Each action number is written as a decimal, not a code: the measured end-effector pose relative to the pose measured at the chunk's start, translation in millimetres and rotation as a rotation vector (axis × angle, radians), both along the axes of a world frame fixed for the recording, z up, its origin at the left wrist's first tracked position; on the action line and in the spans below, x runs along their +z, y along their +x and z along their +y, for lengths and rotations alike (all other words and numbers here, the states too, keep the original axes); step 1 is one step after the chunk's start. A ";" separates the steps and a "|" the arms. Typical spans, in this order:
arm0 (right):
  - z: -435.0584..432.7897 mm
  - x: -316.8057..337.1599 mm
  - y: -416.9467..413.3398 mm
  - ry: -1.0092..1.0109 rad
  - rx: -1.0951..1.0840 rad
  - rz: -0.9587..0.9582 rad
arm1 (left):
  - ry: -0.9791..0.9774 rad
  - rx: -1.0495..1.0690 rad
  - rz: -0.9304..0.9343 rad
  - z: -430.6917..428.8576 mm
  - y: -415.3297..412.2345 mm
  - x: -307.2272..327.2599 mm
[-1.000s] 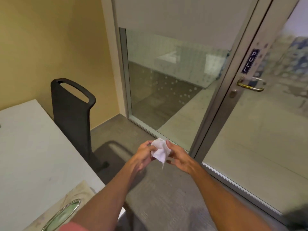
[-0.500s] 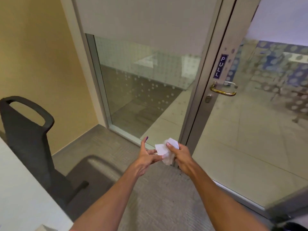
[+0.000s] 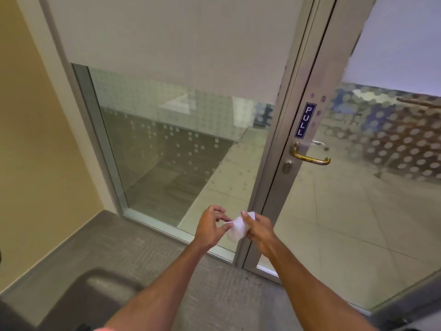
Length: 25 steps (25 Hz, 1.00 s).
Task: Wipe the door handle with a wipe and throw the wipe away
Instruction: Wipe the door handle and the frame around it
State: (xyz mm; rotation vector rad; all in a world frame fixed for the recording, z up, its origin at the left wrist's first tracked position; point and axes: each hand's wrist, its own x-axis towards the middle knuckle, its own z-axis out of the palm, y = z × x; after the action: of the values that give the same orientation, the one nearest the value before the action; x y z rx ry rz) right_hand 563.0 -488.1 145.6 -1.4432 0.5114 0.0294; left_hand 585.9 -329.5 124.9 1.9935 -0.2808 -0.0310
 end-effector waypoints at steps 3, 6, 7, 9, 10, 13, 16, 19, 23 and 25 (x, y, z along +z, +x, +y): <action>2.3 5.2 27.9 -0.071 -0.053 -0.023 | -0.161 0.023 0.133 10.3 38.8 7.8; 4.4 8.6 48.5 -0.110 -0.134 -0.077 | -0.316 0.003 0.294 10.5 68.3 17.8; 5.3 9.6 54.5 -0.123 -0.151 -0.110 | -0.328 -0.018 0.315 8.7 75.4 21.3; 5.2 13.5 70.5 -0.142 -0.197 -0.173 | -0.350 -0.061 0.325 3.1 89.6 28.2; 4.1 15.9 78.5 -0.126 -0.202 -0.190 | -0.363 -0.074 0.317 -0.7 96.1 31.5; -2.0 20.2 100.8 -0.033 -0.047 -0.186 | -0.358 -0.114 0.283 -15.7 117.5 44.2; -15.5 18.8 118.3 0.004 0.098 -0.174 | -0.358 -0.092 0.237 -35.4 141.3 53.7; -37.6 23.2 140.4 -0.010 0.116 -0.193 | -0.356 -0.047 0.194 -59.2 169.8 61.1; -67.8 42.7 175.6 0.073 0.038 -0.255 | -0.352 -0.057 0.120 -93.7 212.9 73.4; -79.2 54.3 190.8 0.153 0.013 -0.293 | -0.293 -0.054 -0.021 -110.8 230.5 82.8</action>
State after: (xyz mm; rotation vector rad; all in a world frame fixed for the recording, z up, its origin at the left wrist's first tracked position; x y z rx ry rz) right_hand 753.9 -567.2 200.0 -1.2740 0.2538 -0.1285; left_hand 816.4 -440.3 207.7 1.6962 -0.3334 -0.0033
